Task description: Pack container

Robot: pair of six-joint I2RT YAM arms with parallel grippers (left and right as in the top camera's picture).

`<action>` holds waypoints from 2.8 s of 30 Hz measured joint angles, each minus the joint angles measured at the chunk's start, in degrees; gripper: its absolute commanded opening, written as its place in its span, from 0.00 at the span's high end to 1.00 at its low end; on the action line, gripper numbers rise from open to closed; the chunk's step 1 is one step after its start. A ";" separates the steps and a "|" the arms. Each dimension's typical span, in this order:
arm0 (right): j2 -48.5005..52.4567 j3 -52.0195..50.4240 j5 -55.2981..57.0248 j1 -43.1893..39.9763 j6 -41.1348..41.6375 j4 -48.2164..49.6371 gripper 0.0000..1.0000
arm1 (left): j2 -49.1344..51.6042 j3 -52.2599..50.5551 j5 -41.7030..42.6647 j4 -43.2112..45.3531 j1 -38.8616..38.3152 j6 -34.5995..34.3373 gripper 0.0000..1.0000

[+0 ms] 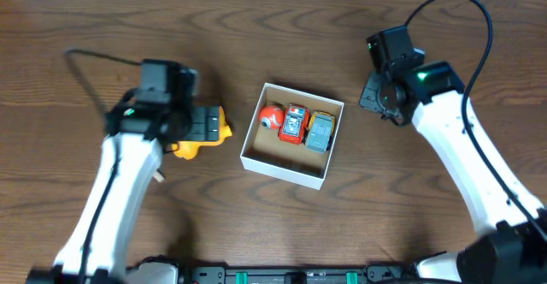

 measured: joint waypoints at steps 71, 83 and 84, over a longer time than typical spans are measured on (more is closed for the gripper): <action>-7.13 -0.02 -1.88 -4.57 -16.31 -4.09 0.38 | -5.84 5.66 -11.65 -10.36 22.01 -0.44 0.02; -7.13 -0.02 -1.53 -4.57 -17.44 -3.98 0.34 | 4.48 1.33 -5.86 -8.09 23.89 -14.16 0.02; -7.13 -0.02 -1.53 -4.57 -17.64 -4.00 0.34 | 4.72 0.04 -5.62 -6.93 23.89 -15.82 0.02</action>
